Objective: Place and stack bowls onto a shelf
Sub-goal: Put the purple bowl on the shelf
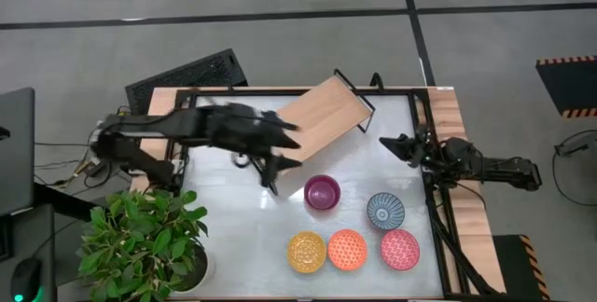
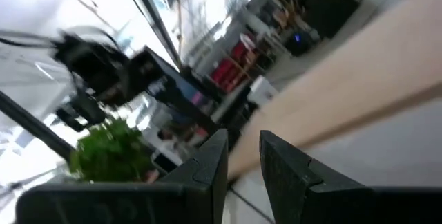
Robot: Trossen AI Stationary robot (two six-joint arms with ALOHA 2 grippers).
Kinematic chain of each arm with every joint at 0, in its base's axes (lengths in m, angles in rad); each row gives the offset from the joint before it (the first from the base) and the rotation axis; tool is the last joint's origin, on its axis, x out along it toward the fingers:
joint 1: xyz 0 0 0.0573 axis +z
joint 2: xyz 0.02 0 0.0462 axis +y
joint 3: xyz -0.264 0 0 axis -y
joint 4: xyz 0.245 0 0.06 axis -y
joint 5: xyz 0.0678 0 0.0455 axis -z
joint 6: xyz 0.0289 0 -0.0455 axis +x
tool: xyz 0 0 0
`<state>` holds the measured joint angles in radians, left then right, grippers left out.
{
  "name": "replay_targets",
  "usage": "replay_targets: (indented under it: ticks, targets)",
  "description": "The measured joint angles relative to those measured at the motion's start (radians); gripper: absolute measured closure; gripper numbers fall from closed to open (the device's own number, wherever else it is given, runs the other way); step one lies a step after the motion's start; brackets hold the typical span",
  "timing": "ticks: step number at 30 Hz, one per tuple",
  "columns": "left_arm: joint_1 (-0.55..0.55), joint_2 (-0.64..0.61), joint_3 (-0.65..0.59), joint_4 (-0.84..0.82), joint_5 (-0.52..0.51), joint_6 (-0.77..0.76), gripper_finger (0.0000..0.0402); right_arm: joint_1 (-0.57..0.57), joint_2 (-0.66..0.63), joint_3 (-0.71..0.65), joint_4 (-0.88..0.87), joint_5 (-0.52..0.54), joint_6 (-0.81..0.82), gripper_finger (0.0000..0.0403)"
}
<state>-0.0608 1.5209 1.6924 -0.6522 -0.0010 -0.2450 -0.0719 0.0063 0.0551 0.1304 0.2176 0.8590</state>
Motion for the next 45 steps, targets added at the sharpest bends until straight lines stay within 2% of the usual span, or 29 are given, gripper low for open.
replay_targets:
  ticks: [7, 10, 14, 17, 19, 24, 35, 41, 45]
  targets:
    - [0.016, 0.249, 0.275, -0.229, 0.200, 0.310, 0.0172, 0.000, 0.000, 0.000, -0.129, -0.016, 0.000, 0.0290]
    - [0.022, 0.313, 0.350, -0.332, 0.196, 0.454, 0.0172, 0.000, 0.000, 0.000, -0.154, -0.062, 0.000, 0.0290]
    - [0.003, 0.386, 0.359, -0.430, 0.196, 0.686, 0.0173, 0.000, 0.000, 0.001, -0.202, -0.117, 0.002, 0.0290]
    - [-0.019, 0.433, 0.359, -0.438, 0.198, 0.755, 0.0173, 0.000, 0.000, 0.004, -0.229, -0.132, 0.005, 0.0290]
    - [-0.034, 0.468, 0.360, -0.426, 0.179, 0.764, 0.0173, 0.000, 0.000, 0.005, -0.239, -0.141, 0.005, 0.0290]
    - [-0.066, 0.556, 0.359, -0.391, 0.045, 0.745, 0.0173, 0.000, 0.000, 0.006, -0.248, -0.145, 0.005, 0.0290]
    - [-0.090, 0.705, 0.359, -0.313, 0.001, 0.560, 0.0173, 0.000, 0.000, 0.005, -0.254, -0.145, -0.003, 0.0290]
    - [-0.089, 0.709, 0.340, -0.278, 0.003, 0.481, 0.0176, 0.000, 0.000, 0.005, -0.254, -0.145, -0.003, 0.0290]
    - [-0.097, 0.709, 0.338, -0.279, 0.044, 0.433, 0.0195, 0.000, 0.000, 0.005, -0.255, -0.145, -0.004, 0.0290]
